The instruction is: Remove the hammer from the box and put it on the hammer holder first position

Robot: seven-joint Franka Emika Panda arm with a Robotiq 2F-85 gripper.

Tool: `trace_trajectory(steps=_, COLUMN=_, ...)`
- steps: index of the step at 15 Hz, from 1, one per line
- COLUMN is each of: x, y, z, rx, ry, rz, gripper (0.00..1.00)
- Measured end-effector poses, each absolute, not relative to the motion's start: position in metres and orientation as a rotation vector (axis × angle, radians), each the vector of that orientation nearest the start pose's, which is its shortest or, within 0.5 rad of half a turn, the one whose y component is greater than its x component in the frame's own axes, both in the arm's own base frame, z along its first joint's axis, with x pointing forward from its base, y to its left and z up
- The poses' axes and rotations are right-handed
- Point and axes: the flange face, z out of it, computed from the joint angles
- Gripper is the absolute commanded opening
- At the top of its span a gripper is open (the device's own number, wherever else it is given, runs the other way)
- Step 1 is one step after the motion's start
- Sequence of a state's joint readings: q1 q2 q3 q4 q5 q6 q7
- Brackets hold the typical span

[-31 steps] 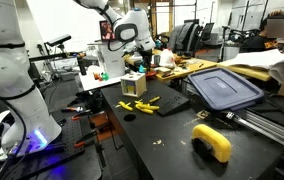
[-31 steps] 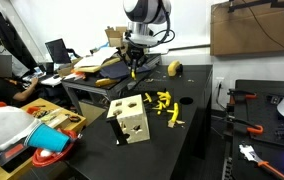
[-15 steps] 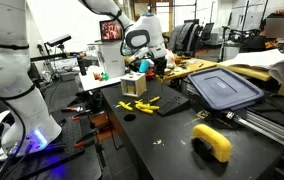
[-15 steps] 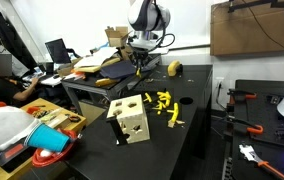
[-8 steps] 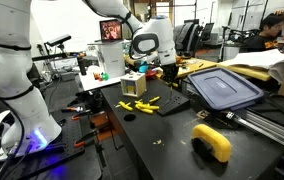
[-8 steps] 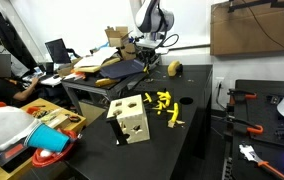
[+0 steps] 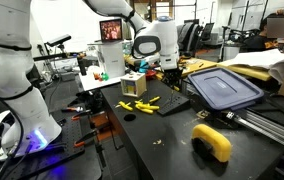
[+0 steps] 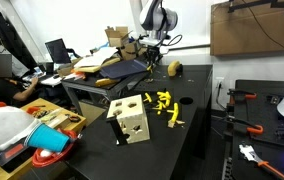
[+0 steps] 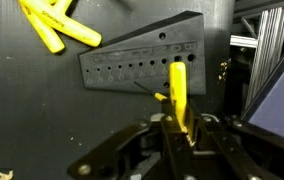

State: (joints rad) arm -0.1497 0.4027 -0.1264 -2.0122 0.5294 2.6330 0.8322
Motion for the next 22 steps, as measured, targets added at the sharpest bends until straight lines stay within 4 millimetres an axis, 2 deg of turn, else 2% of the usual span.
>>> trace_trajectory(steps=5, x=0.587, y=-0.186, z=0.273, rx=-1.970, ry=1.941, rz=-0.185, gripper=0.04)
trace_trajectory(steps=10, x=0.561, y=-0.179, z=0.265, rx=-1.997, ry=1.841, rz=-0.190, gripper=0.04)
trace_trajectory(steps=15, x=0.538, y=-0.181, z=0.261, rx=-2.034, ry=1.797, rz=-0.191, gripper=0.04)
trace_trajectory(steps=18, x=0.533, y=-0.179, z=0.268, rx=-2.043, ry=1.768, rz=-0.219, gripper=0.04)
trace_trajectory(steps=22, x=0.536, y=-0.169, z=0.271, rx=-2.073, ry=1.727, rz=-0.253, gripper=0.04)
